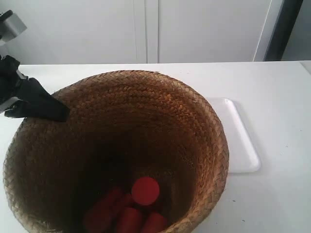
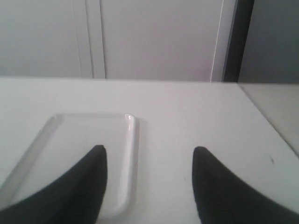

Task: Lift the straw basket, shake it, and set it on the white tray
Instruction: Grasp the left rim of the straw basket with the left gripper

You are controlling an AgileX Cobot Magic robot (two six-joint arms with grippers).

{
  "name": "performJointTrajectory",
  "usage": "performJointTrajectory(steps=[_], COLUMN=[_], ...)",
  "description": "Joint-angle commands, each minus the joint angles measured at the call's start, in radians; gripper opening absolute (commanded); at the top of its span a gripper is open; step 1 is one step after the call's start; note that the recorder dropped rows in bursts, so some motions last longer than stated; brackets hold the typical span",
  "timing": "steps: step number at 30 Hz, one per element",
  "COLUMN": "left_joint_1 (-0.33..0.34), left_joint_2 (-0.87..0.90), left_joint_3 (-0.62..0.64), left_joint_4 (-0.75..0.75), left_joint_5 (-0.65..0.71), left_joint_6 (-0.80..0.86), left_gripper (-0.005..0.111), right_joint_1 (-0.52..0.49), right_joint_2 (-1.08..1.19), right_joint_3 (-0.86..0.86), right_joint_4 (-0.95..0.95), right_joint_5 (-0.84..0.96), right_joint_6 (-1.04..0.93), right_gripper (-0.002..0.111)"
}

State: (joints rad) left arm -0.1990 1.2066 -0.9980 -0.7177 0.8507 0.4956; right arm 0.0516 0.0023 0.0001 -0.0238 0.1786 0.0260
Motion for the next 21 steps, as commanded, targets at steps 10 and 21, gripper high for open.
performJointTrajectory(steps=[10, 21], left_joint_1=[-0.004, -0.004], left_joint_2=[0.004, 0.004], left_joint_3=[0.001, 0.001], left_joint_4=[-0.056, -0.118], left_joint_5=[-0.038, -0.034], left_joint_6=[0.055, 0.107], left_gripper=[0.0, 0.0], right_joint_1=[0.021, 0.107], right_joint_2=[-0.002, -0.002], right_joint_3=[-0.05, -0.219], right_joint_4=[0.334, 0.046], right_joint_5=[-0.219, -0.33], right_joint_6=[0.704, 0.632], right_gripper=[0.052, 0.052])
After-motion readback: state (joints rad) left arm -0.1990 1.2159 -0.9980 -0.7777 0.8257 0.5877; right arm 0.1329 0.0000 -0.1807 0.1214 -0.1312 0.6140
